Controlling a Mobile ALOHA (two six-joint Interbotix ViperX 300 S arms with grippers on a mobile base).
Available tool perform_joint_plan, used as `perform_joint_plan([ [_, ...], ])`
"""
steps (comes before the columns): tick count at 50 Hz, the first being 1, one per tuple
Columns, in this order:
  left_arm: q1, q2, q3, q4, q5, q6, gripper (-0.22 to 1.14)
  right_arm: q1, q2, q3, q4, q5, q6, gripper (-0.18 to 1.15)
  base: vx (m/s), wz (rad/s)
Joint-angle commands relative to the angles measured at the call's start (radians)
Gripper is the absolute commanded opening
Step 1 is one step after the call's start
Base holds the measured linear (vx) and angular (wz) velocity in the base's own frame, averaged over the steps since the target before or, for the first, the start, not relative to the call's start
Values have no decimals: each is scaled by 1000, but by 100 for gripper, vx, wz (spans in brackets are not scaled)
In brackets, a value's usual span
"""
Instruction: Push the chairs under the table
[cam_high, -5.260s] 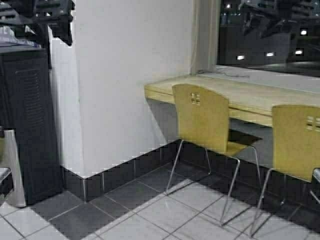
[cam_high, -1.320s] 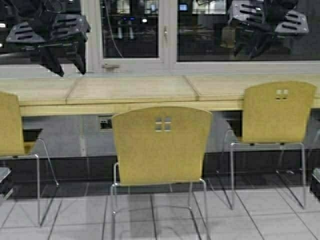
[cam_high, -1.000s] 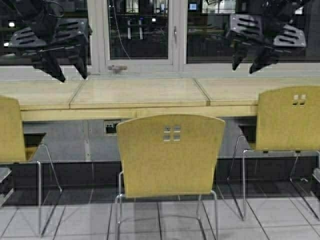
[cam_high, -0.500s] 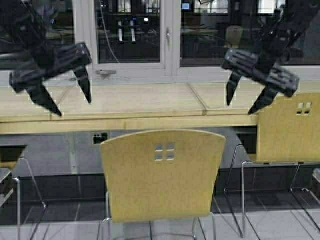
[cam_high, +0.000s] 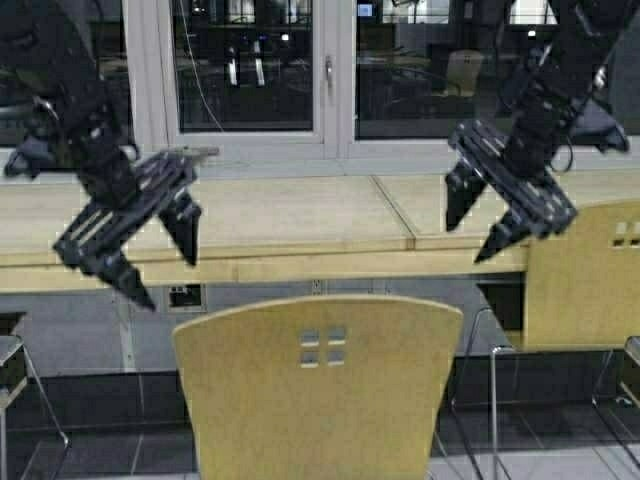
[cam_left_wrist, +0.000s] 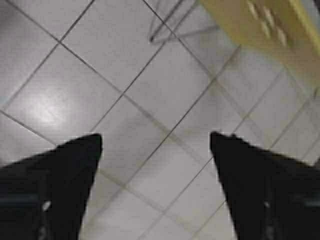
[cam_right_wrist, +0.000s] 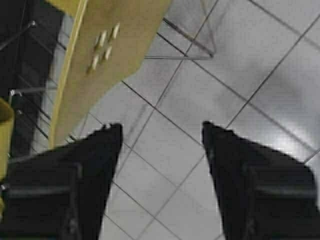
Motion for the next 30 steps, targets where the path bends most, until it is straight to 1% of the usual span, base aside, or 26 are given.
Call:
perform_joint_plan([
  [1,-34,17,-12,-63,-18,-37,98,3,-6,11,41,-41,11,89,27,5],
  [8,-46,41,-52,-72,-37,-81,98,2,15,-15,44,-46,9,88,26,5],
  [17,-46,104,-64,-72,-55,-138,98,17,60,-57,58,-18,12,88,22,5],
  [30,-49,176,-86,-72,-48,-156,98,17,120,-63,55,5,2,88,19,-4],
])
